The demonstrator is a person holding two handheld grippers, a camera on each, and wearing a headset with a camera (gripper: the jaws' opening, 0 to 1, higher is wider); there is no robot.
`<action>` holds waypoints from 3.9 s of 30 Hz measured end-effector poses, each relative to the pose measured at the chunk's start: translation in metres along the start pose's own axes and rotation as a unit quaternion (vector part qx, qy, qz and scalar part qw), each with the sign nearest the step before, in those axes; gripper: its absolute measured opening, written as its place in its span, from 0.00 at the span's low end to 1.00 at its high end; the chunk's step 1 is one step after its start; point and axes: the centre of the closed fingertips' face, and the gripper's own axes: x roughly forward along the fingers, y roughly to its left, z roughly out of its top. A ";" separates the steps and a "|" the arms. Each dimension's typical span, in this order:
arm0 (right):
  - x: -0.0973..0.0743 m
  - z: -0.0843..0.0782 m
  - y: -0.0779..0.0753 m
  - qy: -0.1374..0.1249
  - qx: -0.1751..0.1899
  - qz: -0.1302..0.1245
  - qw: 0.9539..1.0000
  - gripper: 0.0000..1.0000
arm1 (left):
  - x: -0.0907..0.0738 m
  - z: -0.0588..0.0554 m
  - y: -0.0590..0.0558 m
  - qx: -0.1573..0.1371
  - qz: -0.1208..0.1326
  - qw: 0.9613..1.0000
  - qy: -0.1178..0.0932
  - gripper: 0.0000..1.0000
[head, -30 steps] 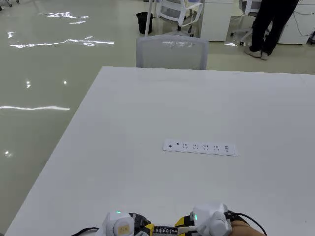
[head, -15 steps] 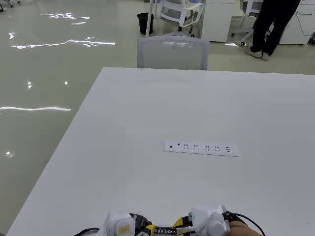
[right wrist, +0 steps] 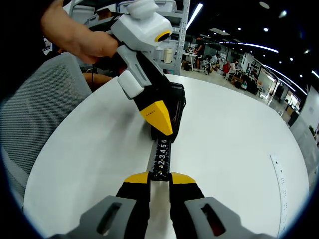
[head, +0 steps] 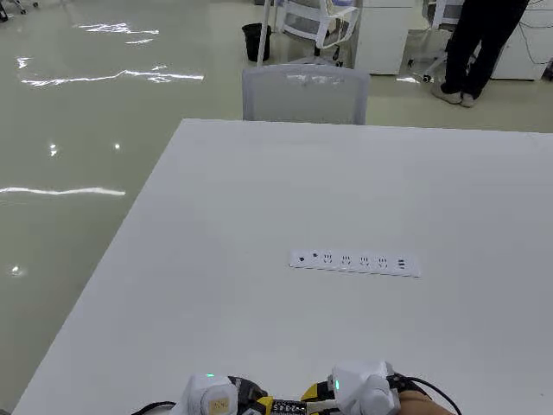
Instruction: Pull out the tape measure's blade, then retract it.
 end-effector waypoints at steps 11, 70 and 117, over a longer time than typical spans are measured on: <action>0.004 0.004 0.000 -0.003 0.000 0.001 1.000 0.13 | -0.001 -0.001 -0.003 0.002 -0.003 1.000 0.001 0.61; 0.031 0.026 -0.004 -0.011 -0.004 0.004 1.000 0.13 | 0.002 -0.001 -0.002 0.000 -0.017 1.000 -0.001 0.61; 0.041 0.035 -0.004 -0.032 -0.004 0.001 0.999 0.13 | -0.009 -0.001 -0.006 -0.009 -0.034 0.999 0.005 0.63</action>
